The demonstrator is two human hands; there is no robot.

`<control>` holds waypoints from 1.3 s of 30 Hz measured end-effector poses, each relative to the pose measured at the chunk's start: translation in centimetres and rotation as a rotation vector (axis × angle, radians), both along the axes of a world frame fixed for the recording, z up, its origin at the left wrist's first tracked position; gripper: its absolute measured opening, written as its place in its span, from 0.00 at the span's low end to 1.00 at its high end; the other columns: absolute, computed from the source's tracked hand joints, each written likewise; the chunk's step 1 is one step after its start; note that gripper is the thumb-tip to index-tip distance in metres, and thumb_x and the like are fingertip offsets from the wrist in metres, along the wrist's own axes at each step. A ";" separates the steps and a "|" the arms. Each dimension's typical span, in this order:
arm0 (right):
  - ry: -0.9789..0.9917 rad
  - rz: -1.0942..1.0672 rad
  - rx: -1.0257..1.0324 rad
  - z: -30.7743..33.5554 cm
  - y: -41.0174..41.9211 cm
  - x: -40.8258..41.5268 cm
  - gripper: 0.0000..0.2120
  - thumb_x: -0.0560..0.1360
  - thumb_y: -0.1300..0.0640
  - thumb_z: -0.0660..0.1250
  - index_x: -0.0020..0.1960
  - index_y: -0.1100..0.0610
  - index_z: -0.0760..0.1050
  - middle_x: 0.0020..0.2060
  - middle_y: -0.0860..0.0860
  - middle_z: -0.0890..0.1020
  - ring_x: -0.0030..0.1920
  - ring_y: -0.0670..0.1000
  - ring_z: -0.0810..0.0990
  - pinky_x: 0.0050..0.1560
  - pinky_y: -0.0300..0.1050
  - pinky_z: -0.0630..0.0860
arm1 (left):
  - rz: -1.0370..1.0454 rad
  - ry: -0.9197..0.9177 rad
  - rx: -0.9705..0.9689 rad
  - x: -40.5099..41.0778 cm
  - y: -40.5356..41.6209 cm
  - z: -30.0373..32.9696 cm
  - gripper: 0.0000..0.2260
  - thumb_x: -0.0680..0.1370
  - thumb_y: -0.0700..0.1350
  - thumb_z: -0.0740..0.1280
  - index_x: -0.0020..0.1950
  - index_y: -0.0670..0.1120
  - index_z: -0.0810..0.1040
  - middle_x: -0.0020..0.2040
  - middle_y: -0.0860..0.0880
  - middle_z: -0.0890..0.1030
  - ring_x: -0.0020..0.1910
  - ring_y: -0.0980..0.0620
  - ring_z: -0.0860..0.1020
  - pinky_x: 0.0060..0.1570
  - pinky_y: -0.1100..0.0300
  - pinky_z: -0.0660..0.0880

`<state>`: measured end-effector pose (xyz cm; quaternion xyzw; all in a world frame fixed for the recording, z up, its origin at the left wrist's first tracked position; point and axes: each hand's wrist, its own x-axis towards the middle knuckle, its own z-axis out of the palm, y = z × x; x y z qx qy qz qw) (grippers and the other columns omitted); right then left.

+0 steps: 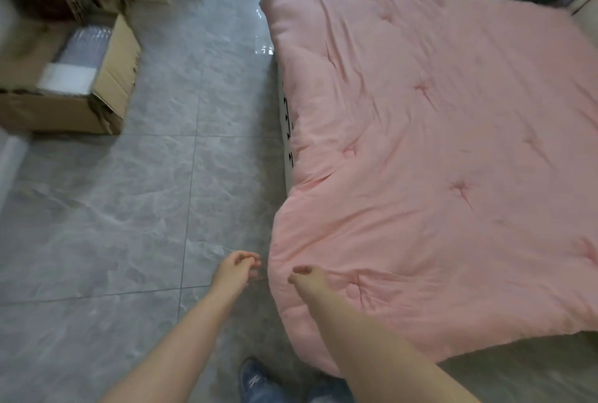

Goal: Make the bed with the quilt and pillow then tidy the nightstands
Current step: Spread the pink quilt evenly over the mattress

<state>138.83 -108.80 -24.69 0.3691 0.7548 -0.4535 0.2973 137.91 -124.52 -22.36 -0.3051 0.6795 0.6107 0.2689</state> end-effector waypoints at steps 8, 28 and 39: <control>0.327 -0.048 -0.212 11.8 -4.5 -10.6 0.15 0.73 0.65 0.70 0.60 0.62 0.79 0.51 0.55 0.81 0.49 0.50 0.77 0.46 0.39 0.74 | -0.074 0.085 -0.058 -6.4 -3.9 11.6 0.09 0.81 0.42 0.58 0.48 0.48 0.77 0.49 0.47 0.82 0.41 0.52 0.77 0.37 0.61 0.70; 0.168 -0.180 0.005 11.0 -4.1 -36.3 0.06 0.69 0.57 0.69 0.44 0.49 0.80 0.48 0.53 0.83 0.53 0.55 0.80 0.59 0.45 0.76 | -0.324 0.007 -0.111 -36.4 -8.6 14.6 0.09 0.81 0.45 0.60 0.54 0.46 0.79 0.52 0.48 0.83 0.48 0.50 0.81 0.46 0.57 0.75; 0.100 -0.442 0.032 12.0 -5.8 -43.8 0.14 0.72 0.57 0.69 0.58 0.52 0.76 0.52 0.50 0.78 0.56 0.53 0.77 0.62 0.47 0.75 | -0.627 0.036 -0.120 -53.9 -8.2 15.0 0.04 0.80 0.44 0.62 0.49 0.48 0.76 0.42 0.51 0.80 0.41 0.51 0.77 0.41 0.61 0.71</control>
